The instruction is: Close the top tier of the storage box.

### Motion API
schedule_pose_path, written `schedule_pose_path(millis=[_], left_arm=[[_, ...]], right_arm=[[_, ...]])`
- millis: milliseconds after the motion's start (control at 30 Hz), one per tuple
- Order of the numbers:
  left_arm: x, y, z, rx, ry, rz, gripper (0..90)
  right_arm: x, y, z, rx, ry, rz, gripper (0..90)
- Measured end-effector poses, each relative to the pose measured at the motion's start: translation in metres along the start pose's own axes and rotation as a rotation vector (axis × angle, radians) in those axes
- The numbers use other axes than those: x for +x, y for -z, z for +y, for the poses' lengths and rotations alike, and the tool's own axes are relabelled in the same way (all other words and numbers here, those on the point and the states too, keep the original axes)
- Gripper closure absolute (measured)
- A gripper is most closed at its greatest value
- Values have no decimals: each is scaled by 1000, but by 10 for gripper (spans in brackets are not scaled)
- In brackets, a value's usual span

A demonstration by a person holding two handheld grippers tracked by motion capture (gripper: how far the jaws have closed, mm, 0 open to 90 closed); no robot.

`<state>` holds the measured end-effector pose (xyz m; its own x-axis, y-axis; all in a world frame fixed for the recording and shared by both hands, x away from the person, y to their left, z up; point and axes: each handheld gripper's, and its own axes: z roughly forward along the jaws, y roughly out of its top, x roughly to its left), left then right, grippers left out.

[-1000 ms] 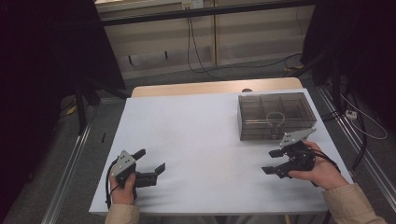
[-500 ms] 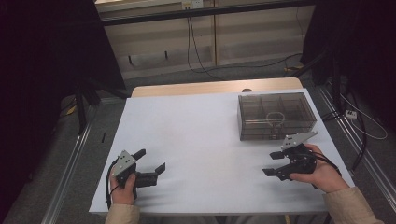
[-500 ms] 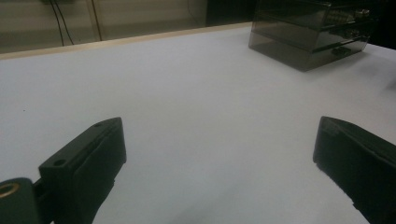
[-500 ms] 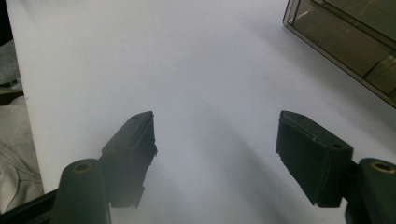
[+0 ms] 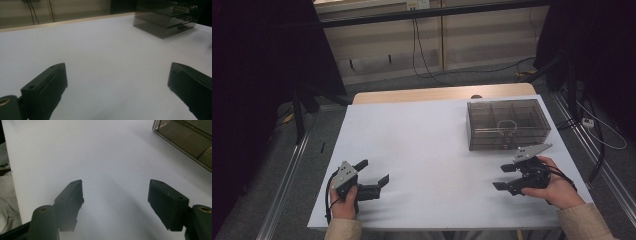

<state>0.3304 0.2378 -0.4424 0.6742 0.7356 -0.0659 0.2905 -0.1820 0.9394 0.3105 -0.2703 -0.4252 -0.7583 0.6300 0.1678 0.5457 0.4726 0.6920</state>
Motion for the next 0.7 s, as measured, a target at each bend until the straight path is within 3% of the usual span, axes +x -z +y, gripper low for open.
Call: schedule_pose_path(millis=[700], left_arm=[[-1,-1,0,-1,7,-1,27]], right_arm=[[1,1,-9,-14,-12,-11,289]])
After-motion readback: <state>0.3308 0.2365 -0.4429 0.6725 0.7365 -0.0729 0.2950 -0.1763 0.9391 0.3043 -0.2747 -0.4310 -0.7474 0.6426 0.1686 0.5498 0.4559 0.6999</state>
